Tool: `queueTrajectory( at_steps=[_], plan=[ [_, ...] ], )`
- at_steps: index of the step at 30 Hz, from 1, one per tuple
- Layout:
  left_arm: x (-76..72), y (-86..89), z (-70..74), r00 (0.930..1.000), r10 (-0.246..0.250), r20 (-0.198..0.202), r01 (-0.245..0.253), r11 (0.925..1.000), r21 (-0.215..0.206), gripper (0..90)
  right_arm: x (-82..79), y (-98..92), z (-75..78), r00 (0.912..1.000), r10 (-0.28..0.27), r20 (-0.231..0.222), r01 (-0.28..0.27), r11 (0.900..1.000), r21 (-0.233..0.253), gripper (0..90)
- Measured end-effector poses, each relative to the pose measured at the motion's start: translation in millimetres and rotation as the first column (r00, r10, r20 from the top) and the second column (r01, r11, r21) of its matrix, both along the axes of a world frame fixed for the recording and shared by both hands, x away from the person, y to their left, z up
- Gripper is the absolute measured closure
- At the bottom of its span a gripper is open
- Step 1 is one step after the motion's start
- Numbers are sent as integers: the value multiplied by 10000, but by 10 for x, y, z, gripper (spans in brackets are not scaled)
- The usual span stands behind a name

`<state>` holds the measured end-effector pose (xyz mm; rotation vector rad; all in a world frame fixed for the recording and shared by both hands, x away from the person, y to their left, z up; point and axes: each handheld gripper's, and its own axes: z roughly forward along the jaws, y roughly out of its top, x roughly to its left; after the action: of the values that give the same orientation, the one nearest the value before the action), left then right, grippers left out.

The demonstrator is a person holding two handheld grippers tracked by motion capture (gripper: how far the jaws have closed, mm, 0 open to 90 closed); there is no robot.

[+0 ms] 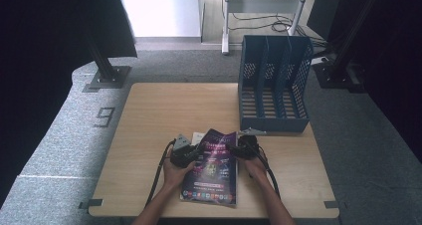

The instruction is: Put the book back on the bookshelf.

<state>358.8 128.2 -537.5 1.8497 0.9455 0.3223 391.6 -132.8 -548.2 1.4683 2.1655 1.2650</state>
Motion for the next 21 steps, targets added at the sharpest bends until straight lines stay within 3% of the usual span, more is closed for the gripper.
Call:
queueTrajectory(
  at_steps=[10, 21],
  plan=[
    [5, 53, 43, 10000, 34, -49, -35, 9996, -289, 832, -36, -81, 77, 9997, 184, 177, -196, 9973, 711, 672],
    [-36, 122, 176, 9998, -50, 167, 66, 9956, -930, 824, -235, -149, 329, 9898, 245, 1400, -409, 9925, 1154, 694]
  ],
)
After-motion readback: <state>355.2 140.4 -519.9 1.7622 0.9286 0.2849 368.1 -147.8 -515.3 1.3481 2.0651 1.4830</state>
